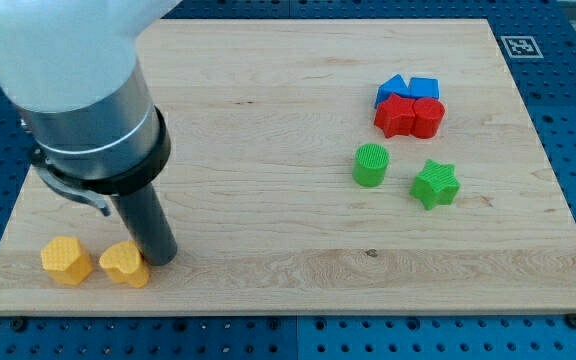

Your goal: Slide the green circle and green star diagonal to each other

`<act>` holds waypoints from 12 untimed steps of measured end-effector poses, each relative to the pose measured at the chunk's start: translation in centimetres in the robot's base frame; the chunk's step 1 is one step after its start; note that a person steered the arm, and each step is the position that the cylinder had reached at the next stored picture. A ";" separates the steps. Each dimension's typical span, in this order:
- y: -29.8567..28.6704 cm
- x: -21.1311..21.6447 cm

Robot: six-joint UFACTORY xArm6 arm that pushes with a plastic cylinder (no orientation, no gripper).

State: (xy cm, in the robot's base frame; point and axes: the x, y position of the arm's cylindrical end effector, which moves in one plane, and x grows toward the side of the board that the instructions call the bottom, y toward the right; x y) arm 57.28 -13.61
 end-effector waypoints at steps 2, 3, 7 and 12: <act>-0.3 0.0; 0.5 0.0; 44.7 -2.8; 10.8 -7.2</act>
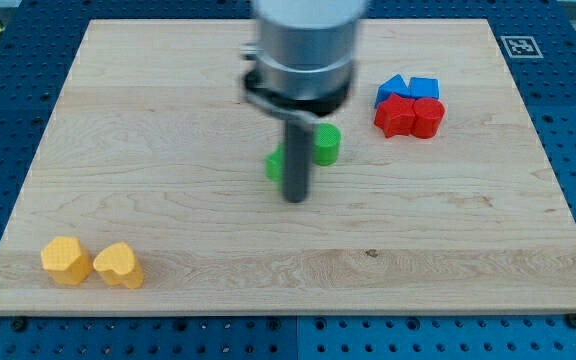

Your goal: Slide the green circle and green star diagonal to each other

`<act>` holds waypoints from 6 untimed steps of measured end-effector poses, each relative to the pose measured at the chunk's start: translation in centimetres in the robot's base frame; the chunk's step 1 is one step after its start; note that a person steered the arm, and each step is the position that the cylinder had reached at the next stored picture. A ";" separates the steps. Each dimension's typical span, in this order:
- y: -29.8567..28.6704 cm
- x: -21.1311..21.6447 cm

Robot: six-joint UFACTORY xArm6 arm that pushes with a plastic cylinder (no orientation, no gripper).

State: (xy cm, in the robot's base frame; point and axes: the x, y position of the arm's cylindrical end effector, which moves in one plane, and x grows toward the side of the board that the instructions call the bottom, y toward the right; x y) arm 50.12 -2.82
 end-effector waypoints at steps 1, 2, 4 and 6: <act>-1.2 -0.7; 5.8 -1.0; 9.7 -5.4; -3.6 -5.3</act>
State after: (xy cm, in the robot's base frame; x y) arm 44.78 -6.39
